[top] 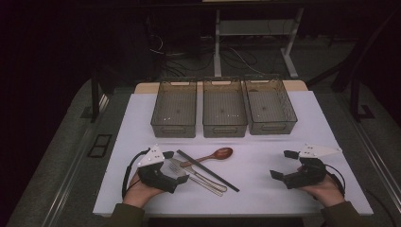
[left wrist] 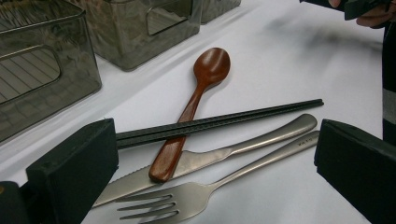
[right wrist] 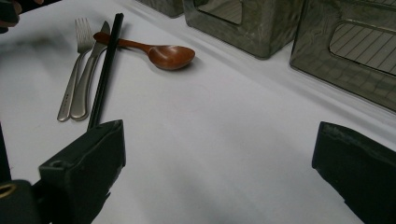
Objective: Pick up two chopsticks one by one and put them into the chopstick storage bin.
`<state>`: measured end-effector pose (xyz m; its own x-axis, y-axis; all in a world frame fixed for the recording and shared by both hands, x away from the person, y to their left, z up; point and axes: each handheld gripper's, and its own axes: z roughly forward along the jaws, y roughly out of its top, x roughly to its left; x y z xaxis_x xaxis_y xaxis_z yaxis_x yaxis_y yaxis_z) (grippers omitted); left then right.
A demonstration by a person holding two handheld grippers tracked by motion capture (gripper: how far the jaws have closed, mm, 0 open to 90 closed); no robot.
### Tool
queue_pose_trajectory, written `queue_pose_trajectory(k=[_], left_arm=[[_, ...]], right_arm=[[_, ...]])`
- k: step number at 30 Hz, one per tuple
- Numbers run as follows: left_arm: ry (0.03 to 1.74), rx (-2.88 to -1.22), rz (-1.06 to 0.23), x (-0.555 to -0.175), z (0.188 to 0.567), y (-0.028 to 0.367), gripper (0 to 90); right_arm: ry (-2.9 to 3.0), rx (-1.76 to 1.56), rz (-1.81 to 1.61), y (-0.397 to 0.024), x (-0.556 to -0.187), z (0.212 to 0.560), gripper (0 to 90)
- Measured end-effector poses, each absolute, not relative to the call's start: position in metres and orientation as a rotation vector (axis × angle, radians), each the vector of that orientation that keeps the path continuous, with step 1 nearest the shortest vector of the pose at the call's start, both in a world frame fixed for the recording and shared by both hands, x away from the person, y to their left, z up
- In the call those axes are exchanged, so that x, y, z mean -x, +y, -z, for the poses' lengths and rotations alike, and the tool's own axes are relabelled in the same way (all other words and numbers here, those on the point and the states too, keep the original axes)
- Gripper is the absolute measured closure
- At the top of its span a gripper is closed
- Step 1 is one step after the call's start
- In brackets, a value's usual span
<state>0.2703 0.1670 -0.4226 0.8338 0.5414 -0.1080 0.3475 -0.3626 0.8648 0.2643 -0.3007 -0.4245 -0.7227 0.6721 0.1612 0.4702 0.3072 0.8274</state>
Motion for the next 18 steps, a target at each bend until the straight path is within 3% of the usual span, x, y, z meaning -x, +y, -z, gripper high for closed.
queue_pose_trajectory(k=[15,18], left_arm=[[0.650,-2.000,-0.233,-0.2758,0.4185,0.1636,0.0],[0.647,-2.009,-0.234,-0.2782,0.4172,0.1614,3.5]], right_arm=[[2.372,-1.046,-1.381,-0.2990,-0.2663,0.4258,2.1],[2.377,-1.047,-1.385,-0.2978,-0.2665,0.4259,2.1]])
